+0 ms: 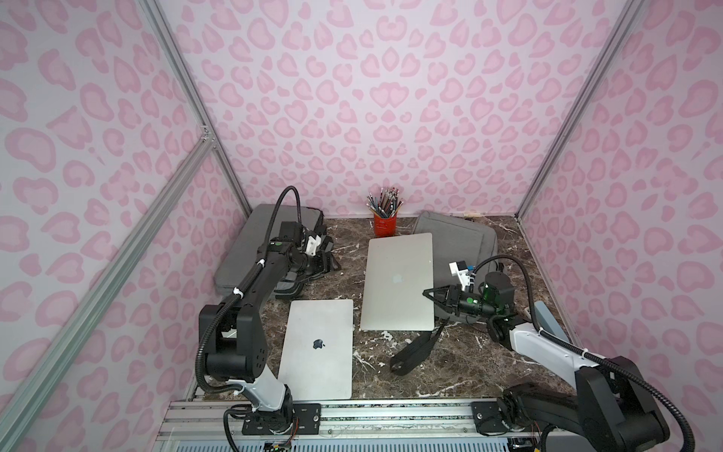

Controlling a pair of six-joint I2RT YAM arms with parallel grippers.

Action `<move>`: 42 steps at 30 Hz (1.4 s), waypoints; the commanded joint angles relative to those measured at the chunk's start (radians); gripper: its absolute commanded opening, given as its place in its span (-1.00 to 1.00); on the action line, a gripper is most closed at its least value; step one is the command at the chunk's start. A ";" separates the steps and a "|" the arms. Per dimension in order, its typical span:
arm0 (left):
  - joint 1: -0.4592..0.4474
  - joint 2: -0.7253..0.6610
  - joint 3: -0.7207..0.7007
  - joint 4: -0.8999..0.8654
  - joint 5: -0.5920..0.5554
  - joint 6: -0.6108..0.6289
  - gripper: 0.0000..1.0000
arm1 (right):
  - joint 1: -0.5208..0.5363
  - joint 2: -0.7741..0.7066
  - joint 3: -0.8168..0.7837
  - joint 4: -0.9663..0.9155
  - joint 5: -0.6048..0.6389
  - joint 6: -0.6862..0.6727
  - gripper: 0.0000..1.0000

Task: Open the zippered laptop bag and take out the laptop
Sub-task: Close the bag flap on the zippered laptop bag.

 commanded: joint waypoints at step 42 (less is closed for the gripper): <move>-0.138 -0.050 -0.085 0.601 0.590 -0.394 -0.44 | -0.023 0.182 0.063 0.605 -0.138 0.386 -1.00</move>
